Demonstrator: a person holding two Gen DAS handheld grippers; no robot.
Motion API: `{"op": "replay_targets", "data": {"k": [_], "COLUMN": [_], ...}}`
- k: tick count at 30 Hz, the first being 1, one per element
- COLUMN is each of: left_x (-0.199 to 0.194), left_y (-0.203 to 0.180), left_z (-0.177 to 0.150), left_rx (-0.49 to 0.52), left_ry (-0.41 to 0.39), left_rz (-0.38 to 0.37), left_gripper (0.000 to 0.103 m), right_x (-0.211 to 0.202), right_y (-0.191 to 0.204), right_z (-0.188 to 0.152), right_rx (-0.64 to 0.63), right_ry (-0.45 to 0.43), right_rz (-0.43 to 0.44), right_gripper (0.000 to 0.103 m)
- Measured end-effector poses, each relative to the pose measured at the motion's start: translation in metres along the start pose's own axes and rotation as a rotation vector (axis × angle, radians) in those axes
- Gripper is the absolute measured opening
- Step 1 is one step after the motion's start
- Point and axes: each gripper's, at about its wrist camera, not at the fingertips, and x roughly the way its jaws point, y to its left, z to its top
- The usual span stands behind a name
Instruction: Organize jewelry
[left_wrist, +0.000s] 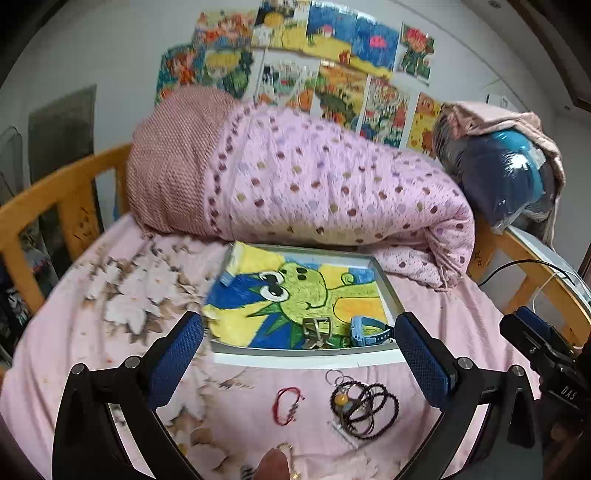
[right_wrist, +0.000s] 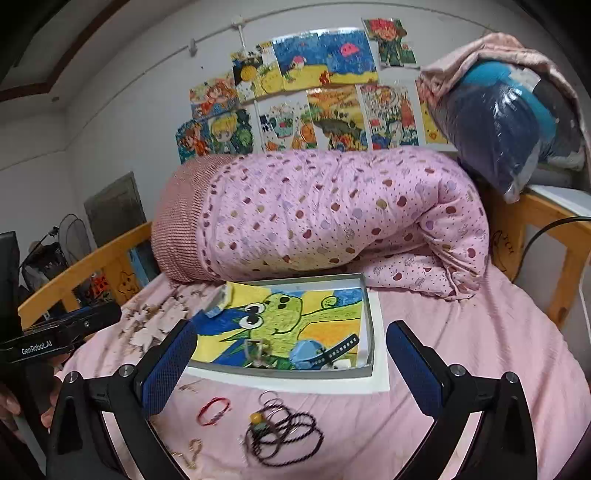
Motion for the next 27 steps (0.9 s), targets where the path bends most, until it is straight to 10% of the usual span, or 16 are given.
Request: {"op": "replay_targets", "data": {"k": [17,27], "left_x": [-0.114,-0.119], "left_y": [0.01,0.029], "left_z": [-0.063,-0.096], "left_rx": [0.05,-0.001], "left_ry": [-0.043,0.136], "left_rz": [0.014,0.041], "left_gripper": [0.101,0.101], "right_x": [-0.098,-0.099], "right_y": [0.054,0.06], "right_z": [-0.041,-0.066], "right_rx": [-0.048,-0.012], "right_ry": [0.033,0.195], "right_rz": [-0.002,-0.022], "right_gripper": [0.103,0.103]}}
